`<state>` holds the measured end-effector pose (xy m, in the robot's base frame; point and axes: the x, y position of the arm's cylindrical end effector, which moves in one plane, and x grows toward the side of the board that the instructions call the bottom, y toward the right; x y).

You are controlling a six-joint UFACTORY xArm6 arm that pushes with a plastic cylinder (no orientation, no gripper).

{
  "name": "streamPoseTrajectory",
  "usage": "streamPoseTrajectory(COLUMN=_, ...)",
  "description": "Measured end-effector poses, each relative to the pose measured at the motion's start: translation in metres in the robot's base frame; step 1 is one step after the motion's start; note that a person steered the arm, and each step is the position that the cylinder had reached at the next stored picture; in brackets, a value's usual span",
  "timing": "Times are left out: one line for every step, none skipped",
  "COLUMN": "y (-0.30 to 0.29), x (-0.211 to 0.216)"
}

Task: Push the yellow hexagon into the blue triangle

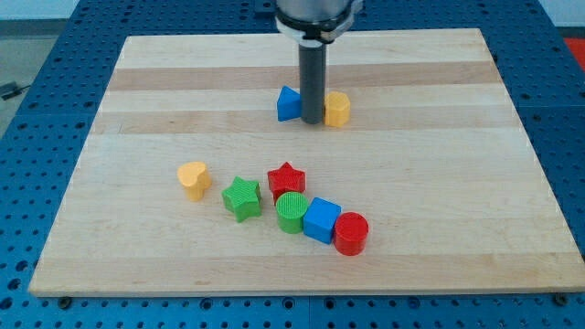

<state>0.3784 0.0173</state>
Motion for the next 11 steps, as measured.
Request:
streamPoseTrajectory(y=0.010, x=-0.006)
streamPoseTrajectory(y=0.039, x=0.028)
streamPoseTrajectory(y=0.107, x=0.023)
streamPoseTrajectory(y=0.114, x=-0.004)
streamPoseTrajectory(y=0.087, x=-0.009)
streamPoseTrajectory(y=0.050, x=-0.009)
streamPoseTrajectory(y=0.029, x=-0.009)
streamPoseTrajectory(y=0.027, x=-0.008)
streamPoseTrajectory(y=0.037, x=0.035)
streamPoseTrajectory(y=-0.015, x=0.058)
streamPoseTrajectory(y=-0.086, x=0.059)
